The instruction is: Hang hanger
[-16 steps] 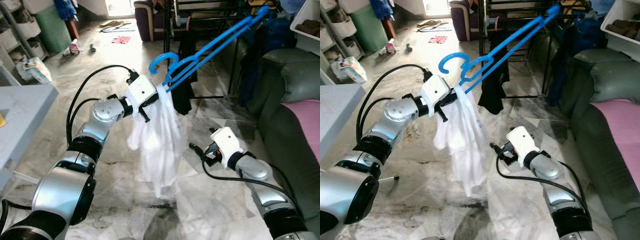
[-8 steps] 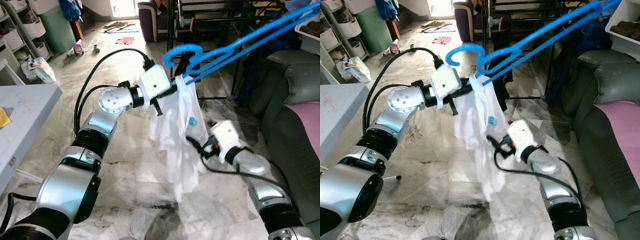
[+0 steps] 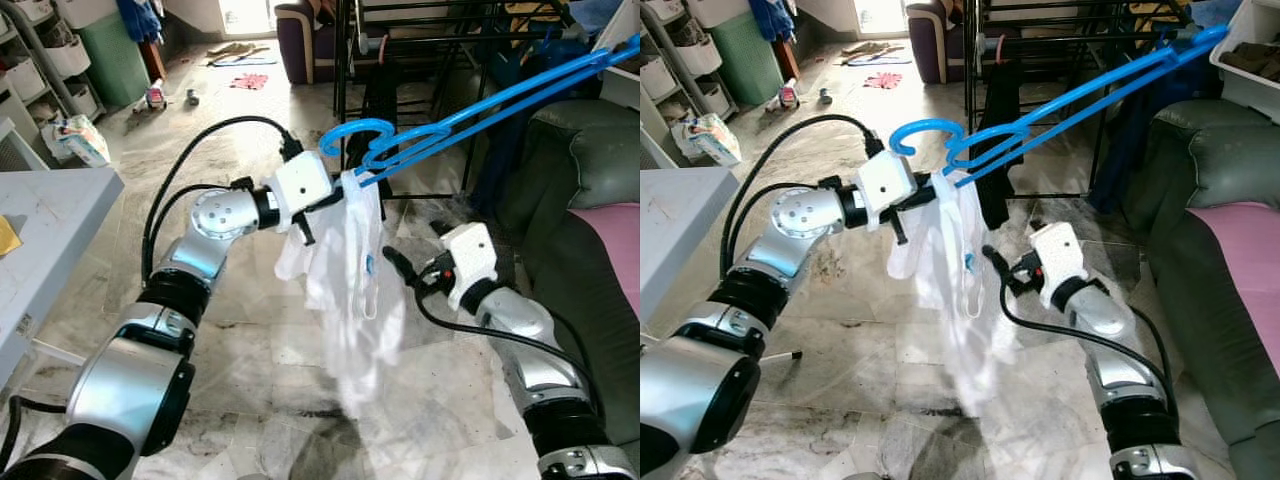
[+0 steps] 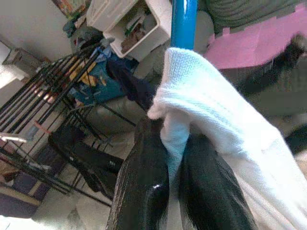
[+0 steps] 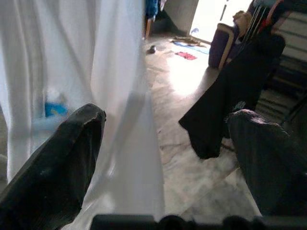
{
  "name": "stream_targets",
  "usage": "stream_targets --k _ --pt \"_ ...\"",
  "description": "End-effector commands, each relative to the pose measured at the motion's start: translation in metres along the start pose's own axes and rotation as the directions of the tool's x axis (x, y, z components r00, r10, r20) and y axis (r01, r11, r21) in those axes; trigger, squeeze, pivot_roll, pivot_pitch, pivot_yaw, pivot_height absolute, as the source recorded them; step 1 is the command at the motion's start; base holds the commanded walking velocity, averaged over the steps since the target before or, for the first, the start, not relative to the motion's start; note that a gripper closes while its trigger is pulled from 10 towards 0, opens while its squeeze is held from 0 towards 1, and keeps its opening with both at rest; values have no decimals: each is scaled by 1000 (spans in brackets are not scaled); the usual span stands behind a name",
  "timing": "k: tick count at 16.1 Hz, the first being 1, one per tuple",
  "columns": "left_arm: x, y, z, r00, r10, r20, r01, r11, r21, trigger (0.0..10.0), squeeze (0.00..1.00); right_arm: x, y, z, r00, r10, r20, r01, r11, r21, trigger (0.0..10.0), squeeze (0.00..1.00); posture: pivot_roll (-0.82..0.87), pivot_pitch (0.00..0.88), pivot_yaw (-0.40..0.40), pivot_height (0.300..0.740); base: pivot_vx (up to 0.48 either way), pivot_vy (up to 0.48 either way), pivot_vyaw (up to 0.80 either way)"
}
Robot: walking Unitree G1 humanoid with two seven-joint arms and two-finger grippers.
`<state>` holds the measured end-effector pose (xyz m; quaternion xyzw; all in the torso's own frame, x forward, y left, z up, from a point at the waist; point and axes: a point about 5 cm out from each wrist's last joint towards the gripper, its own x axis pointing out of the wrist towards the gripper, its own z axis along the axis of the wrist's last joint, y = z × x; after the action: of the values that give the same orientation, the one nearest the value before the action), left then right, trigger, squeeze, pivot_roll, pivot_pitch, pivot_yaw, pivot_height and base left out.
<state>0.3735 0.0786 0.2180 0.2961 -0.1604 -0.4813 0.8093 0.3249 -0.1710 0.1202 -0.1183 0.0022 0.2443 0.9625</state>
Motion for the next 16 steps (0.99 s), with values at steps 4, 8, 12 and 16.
stream_targets --k 4,8,12,16 --pt "4 19 24 994 66 89 -67 998 8 0 0 4 16 -11 992 94 -80 -93 996 17 10000 0 -12 28 51 740 0 0 0" --pt "10 27 50 977 80 196 -75 997 -34 0 0 0 21 -32 978 88 -188 -87 996 14 10000 0 -1 33 38 740 0 0 0" --pt "7 36 63 967 105 233 -94 994 -60 0 0 -8 7 -47 962 5 -272 -6 1000 -1 10000 0 -1 35 27 740 0 0 0" --pt "-1 42 57 968 149 203 -136 988 -76 0 0 -30 -28 -66 900 -227 -373 255 966 29 0 0 -12 39 14 740 0 0 0"
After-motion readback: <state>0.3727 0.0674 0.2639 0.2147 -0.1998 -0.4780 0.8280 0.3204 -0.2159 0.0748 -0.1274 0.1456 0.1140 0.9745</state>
